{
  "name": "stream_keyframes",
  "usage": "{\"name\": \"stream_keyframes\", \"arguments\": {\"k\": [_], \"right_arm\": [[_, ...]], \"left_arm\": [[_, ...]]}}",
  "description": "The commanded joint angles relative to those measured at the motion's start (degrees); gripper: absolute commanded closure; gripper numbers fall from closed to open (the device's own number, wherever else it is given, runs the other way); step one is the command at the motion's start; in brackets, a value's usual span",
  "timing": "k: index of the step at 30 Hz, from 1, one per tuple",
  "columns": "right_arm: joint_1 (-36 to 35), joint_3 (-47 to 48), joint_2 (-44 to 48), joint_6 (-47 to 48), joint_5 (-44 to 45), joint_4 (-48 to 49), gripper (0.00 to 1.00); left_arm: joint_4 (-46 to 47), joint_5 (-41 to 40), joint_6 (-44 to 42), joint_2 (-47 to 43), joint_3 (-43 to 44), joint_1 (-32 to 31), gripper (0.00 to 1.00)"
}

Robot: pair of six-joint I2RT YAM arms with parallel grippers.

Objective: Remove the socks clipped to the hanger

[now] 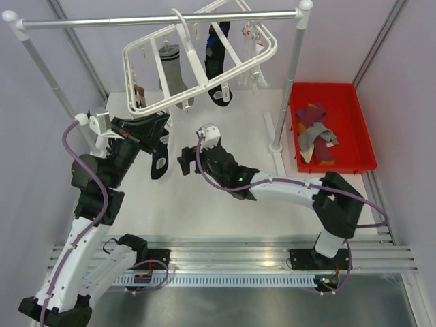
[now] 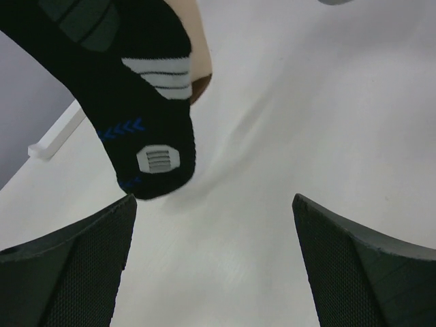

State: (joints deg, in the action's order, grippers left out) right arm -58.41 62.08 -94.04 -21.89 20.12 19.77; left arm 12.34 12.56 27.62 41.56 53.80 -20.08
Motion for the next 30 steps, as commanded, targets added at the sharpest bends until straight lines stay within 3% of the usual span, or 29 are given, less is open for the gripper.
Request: {"name": "stream_keyframes", "arguments": {"k": [1,7,15,21,30], "right_arm": [[-1.26,11.79,-7.97,5.1,3.53,6.51,0.02],[-4.07,27.27,-17.74,6.33,5.19,0.71,0.02],[-5.66,34.94,-23.46,5.45,7.21,-1.92,0.02],[-6.45,47.84,-30.93,6.24,9.05,-7.55,0.02],[-7.77,52.97,-35.07,4.84,21.44,-12.39,0.02]], "left_arm": [[-0.21,1.24,1.48,0.8,2.54,-0.23,0.98],[-0.3,1.24,1.3,0.98,2.8,-0.23,0.98],[-0.3,1.51,1.47,1.5,2.63,-0.23,0.98],[-0.12,2.03,1.83,1.77,2.36,-0.23,0.98],[-0.12,2.47,1.74,1.77,2.62,-0.32,0.98]]}}
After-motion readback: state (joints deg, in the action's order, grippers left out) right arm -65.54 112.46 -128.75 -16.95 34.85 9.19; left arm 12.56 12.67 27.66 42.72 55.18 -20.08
